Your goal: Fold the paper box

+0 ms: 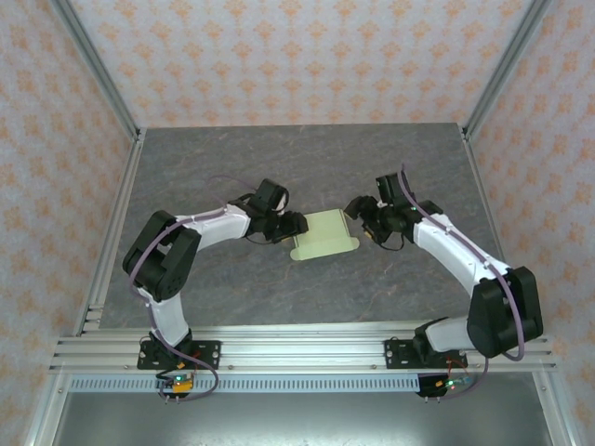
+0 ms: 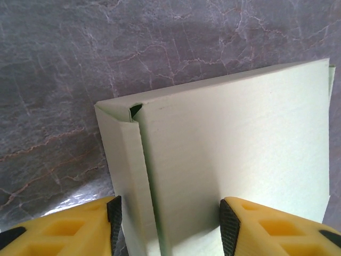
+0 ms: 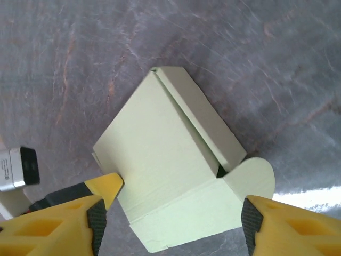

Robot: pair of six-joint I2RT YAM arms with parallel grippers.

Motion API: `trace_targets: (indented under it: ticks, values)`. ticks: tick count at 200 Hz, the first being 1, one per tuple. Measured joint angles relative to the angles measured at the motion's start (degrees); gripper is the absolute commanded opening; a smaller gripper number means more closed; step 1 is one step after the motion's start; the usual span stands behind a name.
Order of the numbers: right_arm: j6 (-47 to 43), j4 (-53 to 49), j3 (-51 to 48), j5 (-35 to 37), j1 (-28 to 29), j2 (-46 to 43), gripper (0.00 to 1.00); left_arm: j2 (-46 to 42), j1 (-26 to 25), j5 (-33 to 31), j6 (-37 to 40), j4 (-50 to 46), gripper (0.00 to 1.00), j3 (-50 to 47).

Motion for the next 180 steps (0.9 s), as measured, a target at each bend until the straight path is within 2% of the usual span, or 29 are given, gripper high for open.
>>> trace_targets:
  ticks: [63, 90, 116, 138, 180]
  values:
    - [-17.07, -2.23, 4.13, 7.32, 2.36, 13.62, 0.59, 0.39, 0.00, -5.03, 9.46, -6.71, 0.54, 3.37]
    - [-20.98, -1.53, 5.38, 7.02, 2.54, 18.49, 0.55, 0.39, 0.00, -5.84, 11.98, -6.84, 0.55, 3.32]
    - [-22.64, -1.22, 7.41, 7.04, 2.64, 19.74, 0.55, 0.42, 0.15, -6.45, 13.73, -6.51, 0.56, 3.21]
    - [-23.19, -2.51, 8.44, 7.21, 2.64, 19.71, 0.55, 0.55, 0.22, -7.19, 15.02, -6.16, 0.50, 3.21]
    - [-25.59, -4.48, 12.68, 6.12, 2.75, 19.28, 0.56, 0.98, 0.22, -7.78, 16.22, -4.87, 0.49, 3.21]
